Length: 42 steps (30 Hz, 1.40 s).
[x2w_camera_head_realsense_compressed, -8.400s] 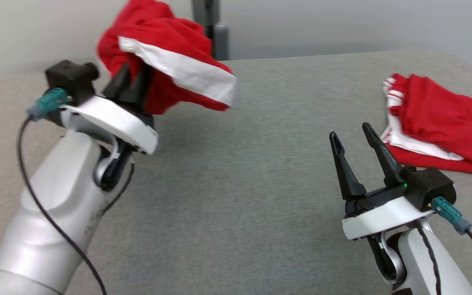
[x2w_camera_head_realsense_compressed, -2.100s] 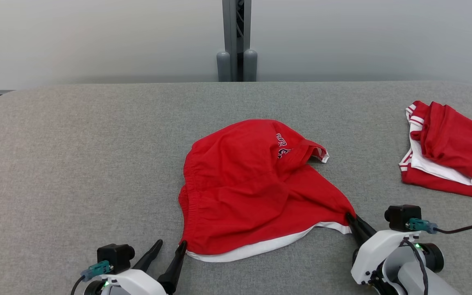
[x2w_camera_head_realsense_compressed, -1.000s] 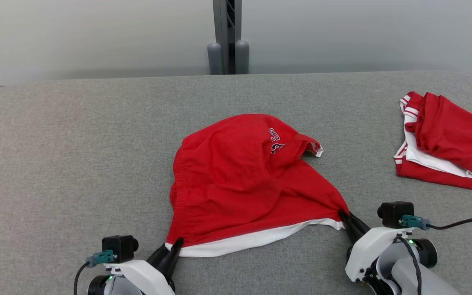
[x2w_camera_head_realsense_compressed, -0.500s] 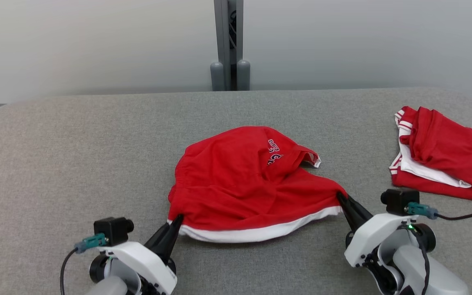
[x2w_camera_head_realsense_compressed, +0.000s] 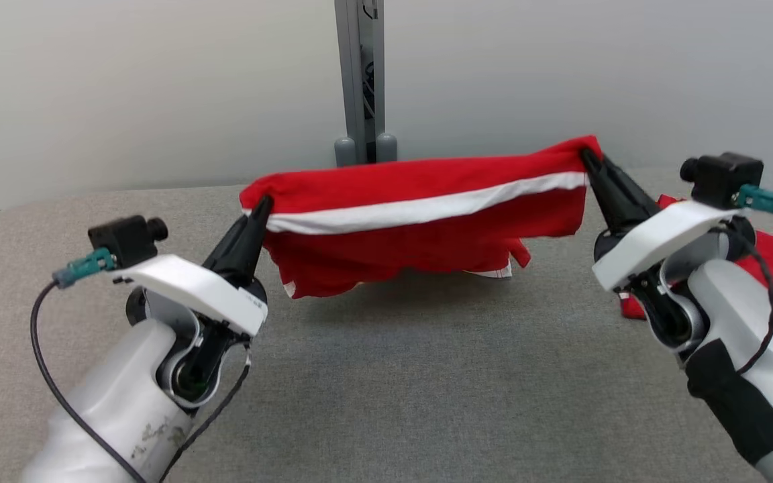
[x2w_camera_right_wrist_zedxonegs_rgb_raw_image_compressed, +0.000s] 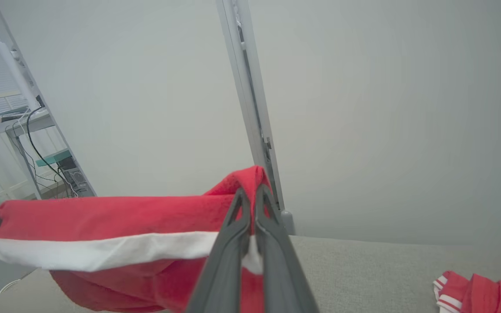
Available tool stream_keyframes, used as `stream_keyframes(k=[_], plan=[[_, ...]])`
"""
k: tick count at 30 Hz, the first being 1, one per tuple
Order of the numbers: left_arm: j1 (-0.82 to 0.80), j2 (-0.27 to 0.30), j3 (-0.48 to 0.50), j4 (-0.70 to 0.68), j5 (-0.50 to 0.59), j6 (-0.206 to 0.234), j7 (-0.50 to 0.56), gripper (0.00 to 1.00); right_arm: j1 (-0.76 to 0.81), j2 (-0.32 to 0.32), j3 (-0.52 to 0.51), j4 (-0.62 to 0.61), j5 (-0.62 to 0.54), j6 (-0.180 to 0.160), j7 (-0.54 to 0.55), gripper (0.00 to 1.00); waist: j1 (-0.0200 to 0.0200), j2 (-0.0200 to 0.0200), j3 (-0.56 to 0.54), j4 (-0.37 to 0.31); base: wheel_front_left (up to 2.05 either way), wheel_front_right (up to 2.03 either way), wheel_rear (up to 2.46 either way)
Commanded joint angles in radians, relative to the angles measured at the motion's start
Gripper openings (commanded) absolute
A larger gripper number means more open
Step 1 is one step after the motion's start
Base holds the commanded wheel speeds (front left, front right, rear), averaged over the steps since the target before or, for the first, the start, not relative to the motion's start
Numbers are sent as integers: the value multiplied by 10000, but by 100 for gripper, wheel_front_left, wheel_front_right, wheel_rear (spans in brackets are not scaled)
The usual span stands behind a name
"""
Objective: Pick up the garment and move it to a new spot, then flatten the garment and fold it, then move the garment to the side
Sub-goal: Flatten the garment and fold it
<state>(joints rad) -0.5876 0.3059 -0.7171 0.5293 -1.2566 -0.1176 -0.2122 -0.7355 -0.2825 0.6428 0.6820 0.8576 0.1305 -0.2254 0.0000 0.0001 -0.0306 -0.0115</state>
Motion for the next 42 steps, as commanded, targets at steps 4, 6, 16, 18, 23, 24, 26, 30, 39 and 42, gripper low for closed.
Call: stream_keyframes(k=[4,6,16,18,23,24,26,30,39,42], plan=[[-944,2,196,-114,-218,210,510,0,-642,-94,-241,-281,-101,6,187,0,0,-1,42,-29,0,0,0],[-1469,14,270,-18,-202,343,786,0,-986,-141,-228,-332,-278,6,305,0,0,-1,161,-46,0,0,0],[-4185,-88,61,968,470,896,1836,0,-3089,31,-380,-28,-449,6,847,0,0,-1,1753,-121,0,0,0],[-4941,-165,113,1292,509,960,2128,0,-3753,11,-480,68,-265,5,1020,0,0,-1,2445,-130,0,0,0],[-7201,-307,220,2276,1132,943,1831,0,-5853,6,-344,777,-529,6,906,0,0,-1,3967,-259,0,0,0],[-7670,-353,295,2488,1274,924,1569,0,-6317,51,-362,955,-581,5,753,0,0,-1,4245,-279,0,0,0],[-8443,-517,416,2839,1527,905,896,0,-7094,199,-397,1298,-708,6,335,0,0,-1,4709,-319,0,0,0],[-9569,-855,430,3682,2151,825,-177,0,-8347,546,-856,2126,-1088,5,-332,0,0,-1,5391,-344,0,0,0],[-9568,-1341,1857,2989,5071,1012,-511,0,-7915,1547,-3459,1075,-3330,5,-413,0,0,-1,6609,-393,0,0,0],[-9024,-1487,2299,2910,5905,854,-520,0,-7214,1757,-3515,1152,-3641,6,-418,0,0,-1,6741,-406,0,0,0]])
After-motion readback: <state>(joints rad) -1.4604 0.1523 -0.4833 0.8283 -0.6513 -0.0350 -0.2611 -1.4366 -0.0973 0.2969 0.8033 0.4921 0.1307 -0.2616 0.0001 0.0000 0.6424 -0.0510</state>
